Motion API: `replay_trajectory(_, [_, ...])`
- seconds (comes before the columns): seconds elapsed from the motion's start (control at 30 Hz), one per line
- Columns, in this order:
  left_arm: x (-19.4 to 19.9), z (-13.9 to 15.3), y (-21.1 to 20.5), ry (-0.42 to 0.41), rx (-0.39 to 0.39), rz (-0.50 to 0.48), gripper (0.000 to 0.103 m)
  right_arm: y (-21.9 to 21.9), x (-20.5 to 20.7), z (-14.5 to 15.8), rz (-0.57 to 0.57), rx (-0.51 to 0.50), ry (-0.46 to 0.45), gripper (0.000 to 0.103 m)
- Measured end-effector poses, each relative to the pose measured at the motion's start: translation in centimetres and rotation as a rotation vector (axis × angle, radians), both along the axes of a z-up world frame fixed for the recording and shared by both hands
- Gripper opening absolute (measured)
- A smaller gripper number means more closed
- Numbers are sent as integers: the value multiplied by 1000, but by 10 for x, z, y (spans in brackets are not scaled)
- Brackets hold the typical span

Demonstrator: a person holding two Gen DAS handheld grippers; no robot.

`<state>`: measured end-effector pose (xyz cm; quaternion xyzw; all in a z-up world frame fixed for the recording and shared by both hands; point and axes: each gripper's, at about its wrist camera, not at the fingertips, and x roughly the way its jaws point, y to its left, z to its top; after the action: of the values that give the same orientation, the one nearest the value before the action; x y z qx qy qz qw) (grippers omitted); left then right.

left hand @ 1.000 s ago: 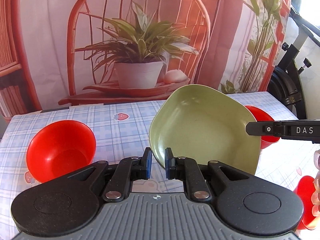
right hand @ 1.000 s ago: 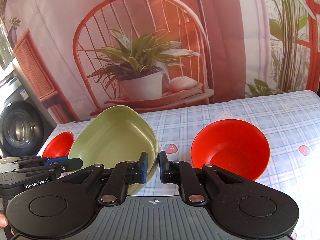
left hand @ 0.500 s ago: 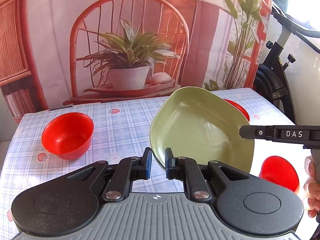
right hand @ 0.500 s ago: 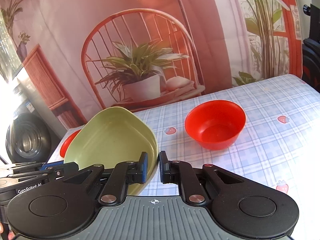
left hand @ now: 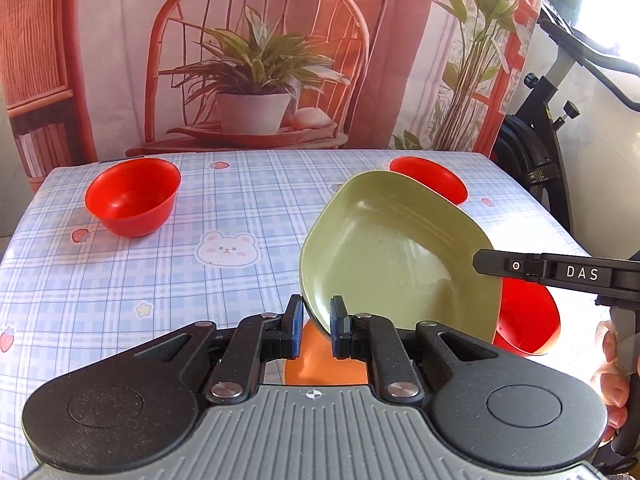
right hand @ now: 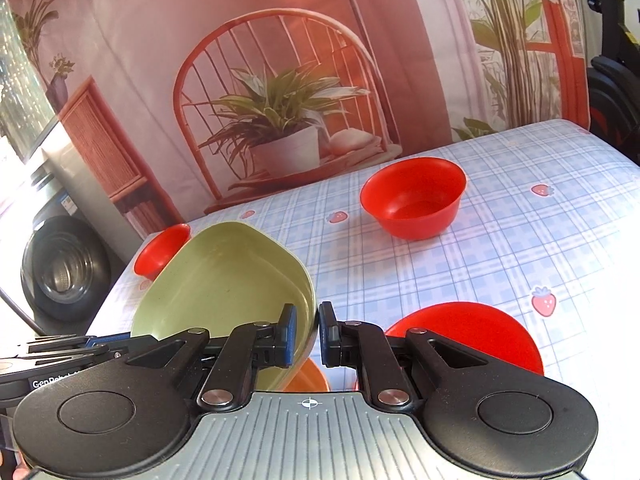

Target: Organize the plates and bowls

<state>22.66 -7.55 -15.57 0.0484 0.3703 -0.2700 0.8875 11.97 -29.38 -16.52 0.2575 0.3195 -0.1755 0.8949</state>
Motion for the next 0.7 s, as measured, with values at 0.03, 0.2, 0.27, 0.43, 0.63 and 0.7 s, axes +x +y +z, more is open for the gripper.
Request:
replay_trajectory(0.03, [-3,-1,1,2,4,0,15,3,-3,-1,0,1,5,12])
replay_trajectory(0.2, [-12,-6,6,17,19,-2,15,11,-14,-6,3,19,13,12])
replay_trajectory(0.27, [-13,-7,7,19,24,-1,15,14,-17,-8,4,24,17,12])
replay_trajectory(0.43, [-17,-8,6,15,38,-1,15,18,-24,-11,2,36,22,12])
replay_trajectory(0.63, [-22,-13,7,21,53,1,15,21,-28,-15,2,28,21,12])
replay_trajectory(0.7, [-22,-14,7,21,59,3,15,22,-29,-17,3,29,22,12])
